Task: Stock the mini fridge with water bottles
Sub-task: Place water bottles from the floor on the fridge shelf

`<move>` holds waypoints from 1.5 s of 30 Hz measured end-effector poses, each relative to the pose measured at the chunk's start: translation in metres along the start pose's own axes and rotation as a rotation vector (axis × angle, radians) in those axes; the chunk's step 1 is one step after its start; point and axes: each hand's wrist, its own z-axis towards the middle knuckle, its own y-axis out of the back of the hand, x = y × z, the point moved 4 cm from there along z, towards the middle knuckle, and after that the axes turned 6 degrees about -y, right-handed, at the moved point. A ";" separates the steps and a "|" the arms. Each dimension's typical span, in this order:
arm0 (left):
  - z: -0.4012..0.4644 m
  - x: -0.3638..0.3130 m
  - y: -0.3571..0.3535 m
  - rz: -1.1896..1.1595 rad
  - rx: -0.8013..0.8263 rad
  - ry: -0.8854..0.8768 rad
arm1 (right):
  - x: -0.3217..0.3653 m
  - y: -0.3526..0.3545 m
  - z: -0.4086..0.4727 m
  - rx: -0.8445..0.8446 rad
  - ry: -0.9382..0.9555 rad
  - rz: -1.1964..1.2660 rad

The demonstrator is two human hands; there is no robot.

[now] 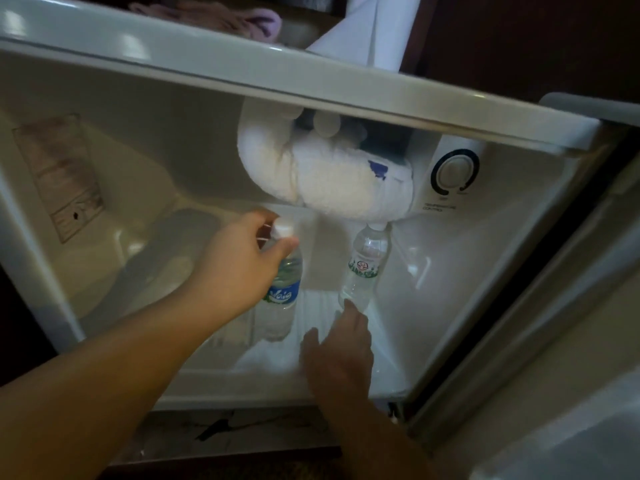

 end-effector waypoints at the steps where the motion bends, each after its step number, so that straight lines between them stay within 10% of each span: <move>1: 0.003 0.001 -0.007 -0.015 0.007 -0.005 | -0.006 -0.007 -0.008 0.048 0.039 -0.087; 7: 0.023 0.009 -0.041 -0.043 -0.003 -0.048 | -0.037 -0.031 -0.034 0.142 0.209 -0.384; 45: 0.070 -0.004 -0.115 -0.073 0.072 0.018 | -0.050 -0.043 -0.037 -0.179 0.323 -0.291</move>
